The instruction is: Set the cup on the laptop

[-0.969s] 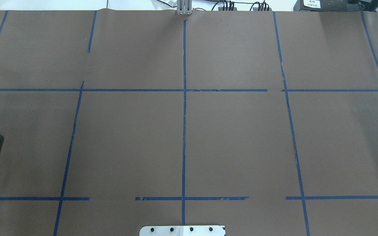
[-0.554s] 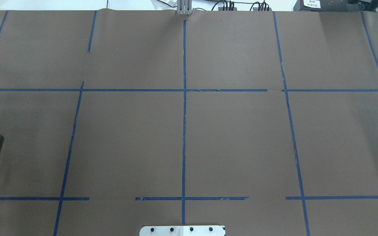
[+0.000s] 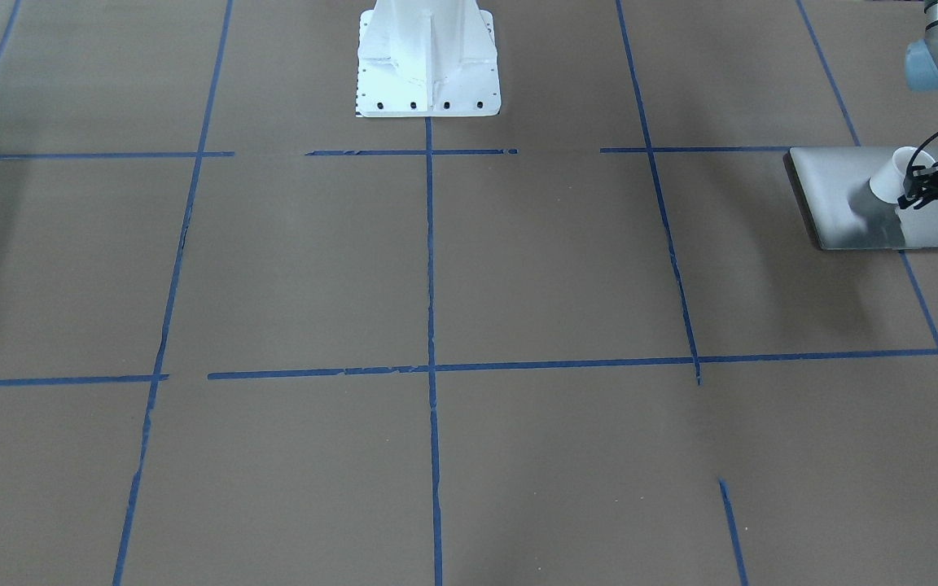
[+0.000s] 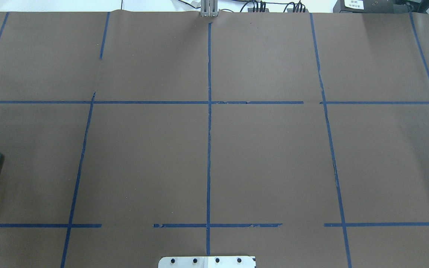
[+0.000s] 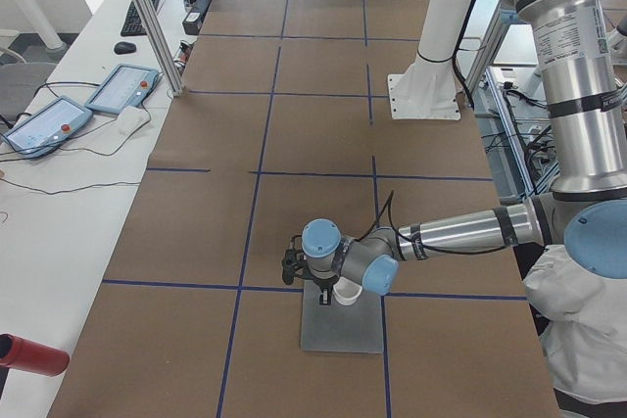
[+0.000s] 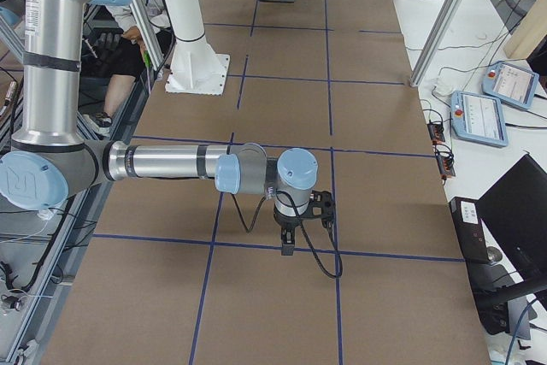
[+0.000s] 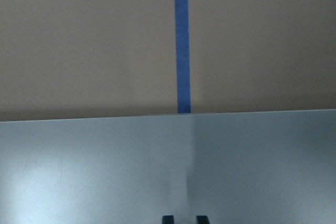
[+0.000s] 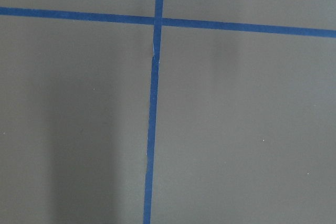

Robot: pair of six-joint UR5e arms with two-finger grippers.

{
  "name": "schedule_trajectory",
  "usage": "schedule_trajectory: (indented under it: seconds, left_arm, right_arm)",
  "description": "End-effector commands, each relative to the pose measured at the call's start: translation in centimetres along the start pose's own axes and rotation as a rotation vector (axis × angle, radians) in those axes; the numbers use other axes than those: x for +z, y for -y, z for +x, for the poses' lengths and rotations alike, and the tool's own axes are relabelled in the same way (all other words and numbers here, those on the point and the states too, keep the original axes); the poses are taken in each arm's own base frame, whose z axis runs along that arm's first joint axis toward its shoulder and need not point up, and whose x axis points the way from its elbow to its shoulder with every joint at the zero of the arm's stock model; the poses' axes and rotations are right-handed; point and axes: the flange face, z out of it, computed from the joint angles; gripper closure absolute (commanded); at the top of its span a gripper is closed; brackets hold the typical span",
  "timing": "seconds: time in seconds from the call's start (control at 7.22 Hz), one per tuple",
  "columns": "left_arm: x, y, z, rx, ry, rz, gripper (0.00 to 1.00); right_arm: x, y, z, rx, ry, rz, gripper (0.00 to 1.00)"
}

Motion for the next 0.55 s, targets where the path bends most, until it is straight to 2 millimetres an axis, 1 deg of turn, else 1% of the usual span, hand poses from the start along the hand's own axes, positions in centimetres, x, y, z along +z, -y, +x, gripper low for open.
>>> schedule_trajectory:
  seconds: [0.0, 0.14, 0.28, 0.42]
  left_arm:
    - [-0.2, 0.1, 0.1, 0.028, -0.008, 0.027, 0.00]
    - [-1.0, 0.4, 1.0, 0.040, -0.021, 0.039, 0.00]
    - [-2.7, 0.8, 2.5, 0.064, -0.050, 0.062, 0.00]
    - [-4.5, 1.2, 3.3, 0.072, -0.085, 0.090, 0.00]
  right_arm:
    - [0.0, 0.0, 0.0, 0.000, 0.001, 0.000, 0.00]
    - [0.0, 0.0, 0.0, 0.000, 0.001, 0.000, 0.00]
    - [0.0, 0.0, 0.0, 0.000, 0.001, 0.000, 0.00]
    - [0.0, 0.0, 0.0, 0.000, 0.001, 0.000, 0.00]
